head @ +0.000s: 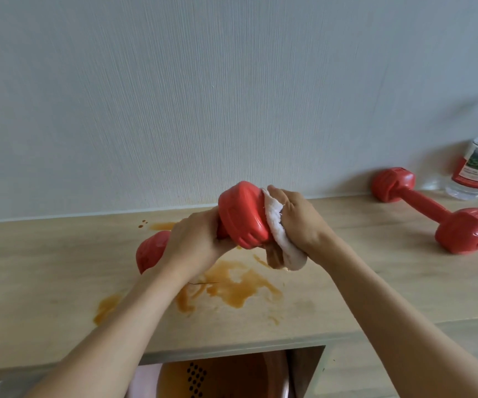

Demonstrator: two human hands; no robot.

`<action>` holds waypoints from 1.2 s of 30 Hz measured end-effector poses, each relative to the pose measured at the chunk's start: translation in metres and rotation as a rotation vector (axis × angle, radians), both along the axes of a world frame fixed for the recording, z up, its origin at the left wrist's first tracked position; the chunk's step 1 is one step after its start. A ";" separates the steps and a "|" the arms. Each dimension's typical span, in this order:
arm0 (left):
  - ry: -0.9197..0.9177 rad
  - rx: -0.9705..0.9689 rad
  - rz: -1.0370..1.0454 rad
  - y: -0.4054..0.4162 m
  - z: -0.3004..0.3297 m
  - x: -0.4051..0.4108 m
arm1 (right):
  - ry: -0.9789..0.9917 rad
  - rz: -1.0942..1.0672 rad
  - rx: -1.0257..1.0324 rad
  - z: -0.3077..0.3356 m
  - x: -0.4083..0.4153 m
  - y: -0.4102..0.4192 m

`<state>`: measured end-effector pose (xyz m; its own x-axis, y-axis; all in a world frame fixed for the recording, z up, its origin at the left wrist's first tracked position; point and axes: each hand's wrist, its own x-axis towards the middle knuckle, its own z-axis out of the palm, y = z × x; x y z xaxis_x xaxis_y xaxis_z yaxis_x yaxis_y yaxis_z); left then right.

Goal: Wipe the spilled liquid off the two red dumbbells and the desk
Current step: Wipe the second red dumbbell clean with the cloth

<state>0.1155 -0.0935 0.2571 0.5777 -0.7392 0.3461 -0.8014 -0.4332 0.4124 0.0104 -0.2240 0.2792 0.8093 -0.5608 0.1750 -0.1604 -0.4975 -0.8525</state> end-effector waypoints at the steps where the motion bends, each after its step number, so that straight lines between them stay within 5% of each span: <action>1: 0.008 0.000 0.000 0.000 0.000 0.000 | 0.024 -0.023 -0.059 0.001 -0.002 0.001; 11: 0.092 -0.067 0.004 0.000 0.000 0.009 | 0.121 -0.075 -0.476 0.011 -0.006 0.001; 14: 0.129 -0.114 0.033 -0.002 0.002 0.020 | 0.023 -0.112 -0.444 0.016 -0.012 -0.003; 19: 0.178 -0.149 0.002 -0.003 0.006 0.020 | -0.438 -0.204 -0.197 0.016 0.001 0.008; 23: 0.223 -0.138 -0.057 -0.004 0.006 0.014 | -0.338 -0.014 -0.312 0.000 0.019 0.018; 28: 0.332 -0.195 -0.078 -0.001 0.004 0.017 | -0.424 0.038 -0.204 -0.011 0.021 0.011; 33: 0.459 -0.321 -0.022 -0.001 0.002 0.026 | -0.128 -0.042 -0.320 -0.025 0.008 -0.001; 36: 0.561 -0.366 -0.035 -0.001 0.004 0.029 | -0.215 -0.155 -0.218 -0.024 0.009 -0.006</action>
